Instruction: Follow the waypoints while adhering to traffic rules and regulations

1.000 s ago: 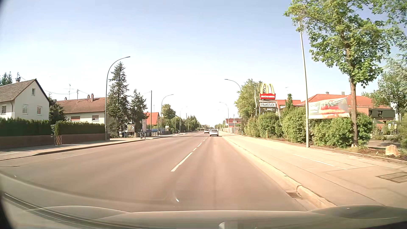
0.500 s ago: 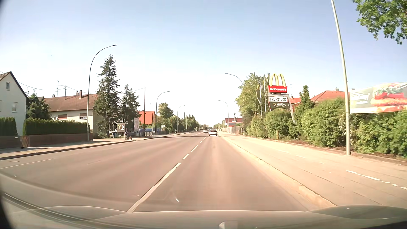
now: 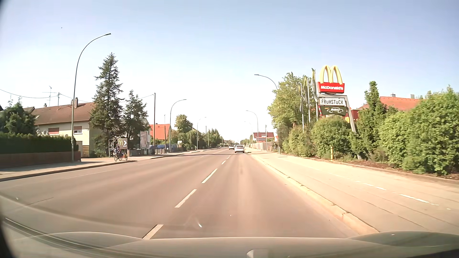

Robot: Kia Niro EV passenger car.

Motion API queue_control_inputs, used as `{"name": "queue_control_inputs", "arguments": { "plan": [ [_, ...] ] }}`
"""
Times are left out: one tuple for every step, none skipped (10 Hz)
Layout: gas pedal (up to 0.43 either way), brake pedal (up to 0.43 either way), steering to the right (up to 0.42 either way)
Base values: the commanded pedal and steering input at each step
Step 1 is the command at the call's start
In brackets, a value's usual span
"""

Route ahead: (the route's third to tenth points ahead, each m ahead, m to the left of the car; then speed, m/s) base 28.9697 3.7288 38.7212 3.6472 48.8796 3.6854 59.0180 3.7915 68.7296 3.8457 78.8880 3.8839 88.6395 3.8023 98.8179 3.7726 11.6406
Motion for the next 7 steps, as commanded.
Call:
{"name": "queue_control_inputs", "arguments": {
  "plan": [
    [0.209,0.0,-0.006],
    [0.209,0.0,-0.006],
    [0.209,0.0,-0.006],
    [0.209,0.0,-0.004],
    [0.209,0.0,-0.003],
    [0.209,0.0,-0.002],
    [0.209,0.0,-0.002]
  ]
}}
